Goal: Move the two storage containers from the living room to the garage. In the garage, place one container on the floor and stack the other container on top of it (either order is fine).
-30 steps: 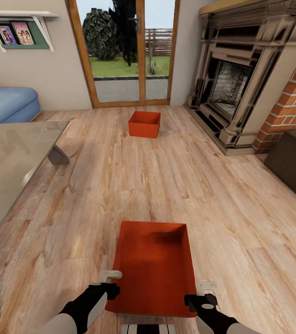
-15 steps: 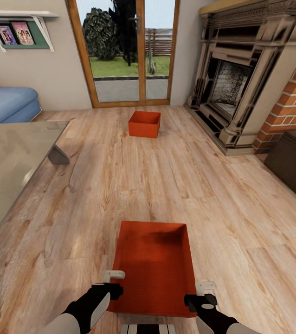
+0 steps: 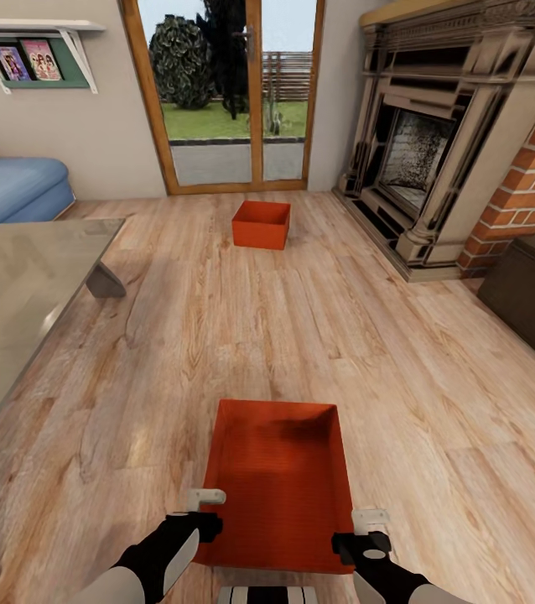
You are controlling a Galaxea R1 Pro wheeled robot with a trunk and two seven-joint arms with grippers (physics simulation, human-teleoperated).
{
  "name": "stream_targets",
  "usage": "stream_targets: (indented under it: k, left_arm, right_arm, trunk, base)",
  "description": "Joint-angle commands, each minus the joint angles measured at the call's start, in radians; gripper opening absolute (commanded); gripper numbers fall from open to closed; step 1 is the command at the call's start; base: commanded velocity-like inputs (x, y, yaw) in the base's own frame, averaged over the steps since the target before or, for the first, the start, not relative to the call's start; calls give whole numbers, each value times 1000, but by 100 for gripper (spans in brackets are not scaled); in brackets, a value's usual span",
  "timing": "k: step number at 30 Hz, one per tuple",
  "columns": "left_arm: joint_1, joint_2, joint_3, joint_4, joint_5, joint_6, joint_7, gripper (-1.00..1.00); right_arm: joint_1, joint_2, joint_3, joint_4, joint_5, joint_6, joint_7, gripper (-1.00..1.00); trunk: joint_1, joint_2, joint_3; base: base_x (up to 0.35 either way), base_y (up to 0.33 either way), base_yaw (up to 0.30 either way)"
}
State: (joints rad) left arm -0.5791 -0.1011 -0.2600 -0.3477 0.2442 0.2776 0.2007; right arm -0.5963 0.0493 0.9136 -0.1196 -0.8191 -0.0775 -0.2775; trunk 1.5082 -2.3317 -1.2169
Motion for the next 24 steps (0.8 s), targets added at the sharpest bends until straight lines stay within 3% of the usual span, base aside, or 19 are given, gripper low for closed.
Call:
stream_targets:
  k: [1, 24]
  left_arm:
    - [0, 1, -8, -2, 10, 5, 8, 100]
    - [0, 0, -9, -2, 10, 5, 8, 100]
  right_arm:
    - [0, 0, 8, 0, -11, -4, -3, 100]
    - [0, -2, 7, 0, -11, -3, -3, 100]
  trunk:
    - [0, 0, -1]
    - [0, 0, -1]
  base:
    - [0, 0, 0]
    - [0, 0, 0]
